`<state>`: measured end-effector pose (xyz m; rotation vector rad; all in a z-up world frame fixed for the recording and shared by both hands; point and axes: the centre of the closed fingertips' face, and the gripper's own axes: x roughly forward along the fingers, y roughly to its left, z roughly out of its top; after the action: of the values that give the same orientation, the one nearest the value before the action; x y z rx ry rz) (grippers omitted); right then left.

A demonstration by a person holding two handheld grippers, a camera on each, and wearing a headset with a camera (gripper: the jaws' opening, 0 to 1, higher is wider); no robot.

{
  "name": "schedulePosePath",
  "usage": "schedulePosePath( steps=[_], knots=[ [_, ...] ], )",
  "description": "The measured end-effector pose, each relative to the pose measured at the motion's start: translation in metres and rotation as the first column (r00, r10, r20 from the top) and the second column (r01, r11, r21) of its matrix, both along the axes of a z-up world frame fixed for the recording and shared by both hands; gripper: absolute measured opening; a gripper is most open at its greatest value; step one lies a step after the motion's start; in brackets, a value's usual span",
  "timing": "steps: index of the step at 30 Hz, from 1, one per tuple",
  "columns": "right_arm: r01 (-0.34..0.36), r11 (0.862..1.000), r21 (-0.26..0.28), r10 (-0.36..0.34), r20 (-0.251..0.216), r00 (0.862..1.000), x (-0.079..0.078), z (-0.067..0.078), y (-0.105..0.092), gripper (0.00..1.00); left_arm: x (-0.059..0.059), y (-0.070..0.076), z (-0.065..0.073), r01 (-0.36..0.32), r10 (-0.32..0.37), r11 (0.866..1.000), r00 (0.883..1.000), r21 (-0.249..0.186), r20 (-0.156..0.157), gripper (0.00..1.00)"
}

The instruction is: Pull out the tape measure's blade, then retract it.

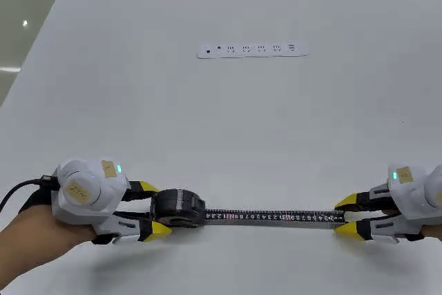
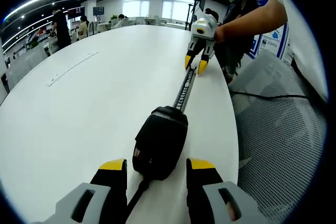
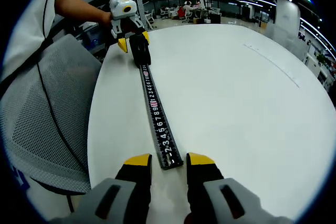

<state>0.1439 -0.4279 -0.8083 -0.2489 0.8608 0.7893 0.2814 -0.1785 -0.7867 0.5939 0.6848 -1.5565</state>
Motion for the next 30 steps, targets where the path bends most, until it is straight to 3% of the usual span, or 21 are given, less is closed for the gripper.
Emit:
schedulePosePath(
  steps=[13, 22, 30],
  knots=[
    [0.051, 0.999, 0.017, -0.051, -0.004, 0.999, -0.004, 0.008, 0.000, 0.32, 0.000, 0.002, 0.008, -0.027, 0.027, 0.999, 1.000, -0.021, 0.001, 0.47],
    [0.080, 0.997, 0.022, -0.080, 0.006, 0.997, -0.005, 0.013, -0.001, 0.36, 0.001, 0.003, 0.015, -0.080, 0.079, 0.996, 0.997, -0.048, -0.019, 0.51],
    [0.130, 0.990, 0.045, -0.131, 0.020, 0.991, -0.002, 0.021, 0.000, 0.41, 0.001, 0.006, 0.027, -0.150, 0.146, 0.985, 0.988, -0.083, -0.055, 0.56]
  ],
)
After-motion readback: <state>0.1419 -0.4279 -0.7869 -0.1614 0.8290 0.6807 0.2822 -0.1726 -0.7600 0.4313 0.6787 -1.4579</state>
